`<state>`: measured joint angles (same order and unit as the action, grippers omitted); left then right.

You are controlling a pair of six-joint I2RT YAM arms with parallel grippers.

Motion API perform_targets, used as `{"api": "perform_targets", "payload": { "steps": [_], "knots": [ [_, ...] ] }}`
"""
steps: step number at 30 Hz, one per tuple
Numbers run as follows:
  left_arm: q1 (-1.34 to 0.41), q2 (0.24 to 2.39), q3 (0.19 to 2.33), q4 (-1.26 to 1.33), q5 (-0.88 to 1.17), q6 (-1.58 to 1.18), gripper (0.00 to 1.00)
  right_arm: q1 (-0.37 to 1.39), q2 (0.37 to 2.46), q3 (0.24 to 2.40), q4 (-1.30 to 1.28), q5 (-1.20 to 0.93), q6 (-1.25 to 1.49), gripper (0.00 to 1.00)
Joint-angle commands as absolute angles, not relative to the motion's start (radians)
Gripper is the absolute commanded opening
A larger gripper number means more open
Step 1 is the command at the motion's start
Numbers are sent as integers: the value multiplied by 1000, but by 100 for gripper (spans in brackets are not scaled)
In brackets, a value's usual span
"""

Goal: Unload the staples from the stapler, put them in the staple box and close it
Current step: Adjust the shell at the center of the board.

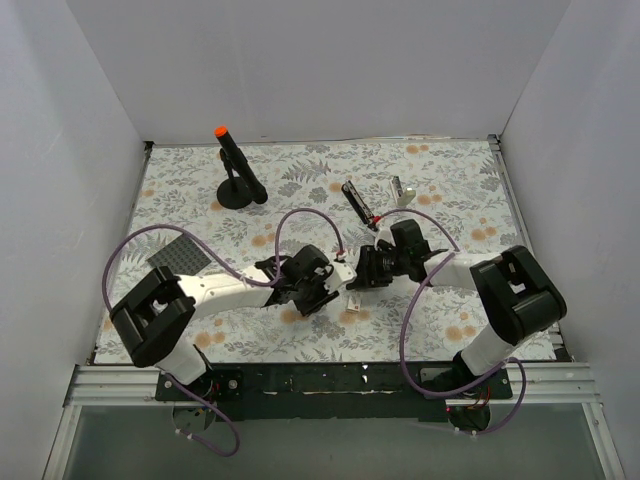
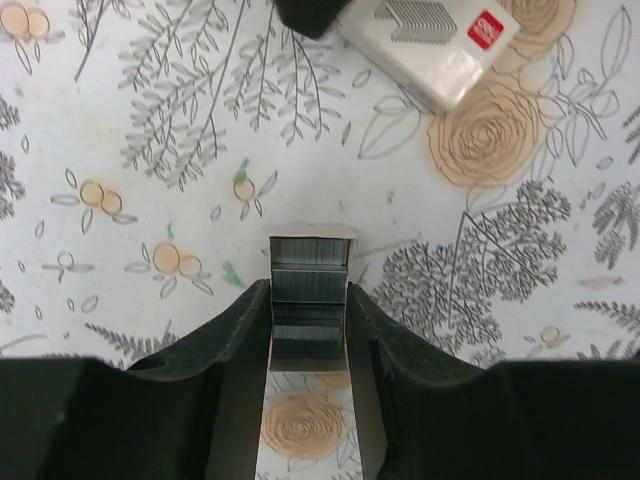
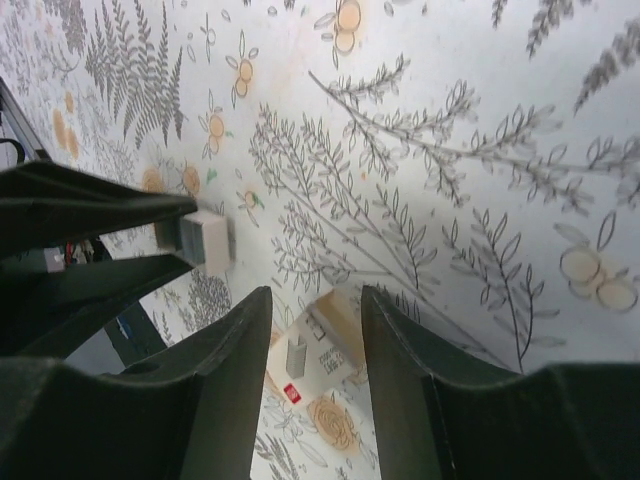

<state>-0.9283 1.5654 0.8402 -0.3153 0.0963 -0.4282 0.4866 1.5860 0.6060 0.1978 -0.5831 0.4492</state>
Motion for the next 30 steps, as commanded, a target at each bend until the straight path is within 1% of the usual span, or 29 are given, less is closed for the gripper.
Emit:
{"api": "perform_targets", "payload": {
  "steps": [1,4,7,10,13,14,16,19,25,30],
  "knots": [
    [-927,1434,770,-337,118,-514,22,506,1658,675,127,-535,403,50],
    [-927,1391,738,-338,101,-566,24,532,1693,722,118,-531,411,50],
    [-925,1373,713,-342,92,-581,22,549,1723,765,106,-529,416,50],
    [-922,1367,716,-324,74,-603,23,551,1706,781,80,-515,425,51],
    [-919,1400,745,-337,66,-614,23,551,1652,788,8,-451,428,56],
    [-917,1408,753,-341,69,-621,23,551,1619,788,2,-413,429,60],
    [-919,1427,765,-341,84,-633,24,551,1583,784,-76,-371,437,63],
    [-919,1450,769,-330,100,-658,24,551,1501,753,-126,-302,474,64],
    [-917,1445,773,-330,71,-699,25,552,1416,643,-94,-282,548,66],
    [-904,1422,784,-359,26,-704,25,577,1434,632,-63,-301,552,65]
  ]
}}
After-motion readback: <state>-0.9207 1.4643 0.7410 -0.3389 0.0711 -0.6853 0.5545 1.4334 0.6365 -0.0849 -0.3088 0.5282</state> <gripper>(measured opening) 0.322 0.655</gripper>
